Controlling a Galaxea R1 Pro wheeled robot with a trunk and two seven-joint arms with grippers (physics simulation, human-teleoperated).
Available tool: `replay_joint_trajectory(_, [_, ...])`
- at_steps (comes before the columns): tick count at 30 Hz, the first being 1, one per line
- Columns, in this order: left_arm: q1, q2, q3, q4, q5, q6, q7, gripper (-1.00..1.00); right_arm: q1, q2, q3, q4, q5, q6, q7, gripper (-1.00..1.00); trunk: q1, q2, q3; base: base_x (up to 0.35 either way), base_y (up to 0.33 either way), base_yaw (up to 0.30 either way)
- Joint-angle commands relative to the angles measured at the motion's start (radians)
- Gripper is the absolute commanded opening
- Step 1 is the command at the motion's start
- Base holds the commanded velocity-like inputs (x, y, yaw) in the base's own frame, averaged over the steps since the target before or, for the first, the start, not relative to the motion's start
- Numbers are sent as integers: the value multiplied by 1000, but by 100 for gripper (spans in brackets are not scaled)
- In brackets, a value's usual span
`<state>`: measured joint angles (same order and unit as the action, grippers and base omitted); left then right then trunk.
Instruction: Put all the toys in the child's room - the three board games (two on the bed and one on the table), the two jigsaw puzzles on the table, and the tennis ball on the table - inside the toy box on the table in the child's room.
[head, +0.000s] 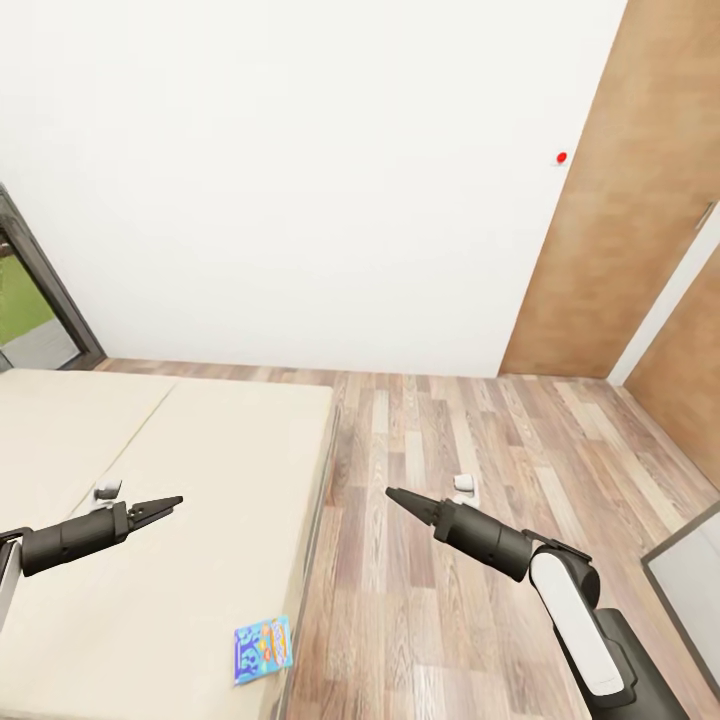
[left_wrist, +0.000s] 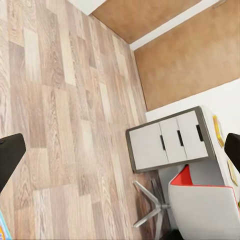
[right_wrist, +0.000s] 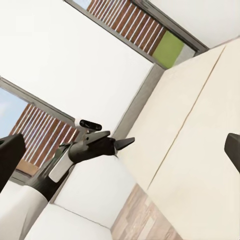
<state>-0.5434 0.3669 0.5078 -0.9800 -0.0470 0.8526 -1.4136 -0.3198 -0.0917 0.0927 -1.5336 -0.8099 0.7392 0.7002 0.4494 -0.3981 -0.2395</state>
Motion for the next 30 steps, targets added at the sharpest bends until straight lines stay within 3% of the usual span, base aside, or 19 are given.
replay_joint_trajectory(1, [-1,0,1,0,-5,10,-7,100,-1,-1,0,0,-6,6,-1,100,1,-2,0,0,0,83])
replay_joint_trajectory(30, [-1,0,1,0,-5,10,-7,100,-1,-2,-1,0,-5,6,0,100,1,-2,41,8,-16,147])
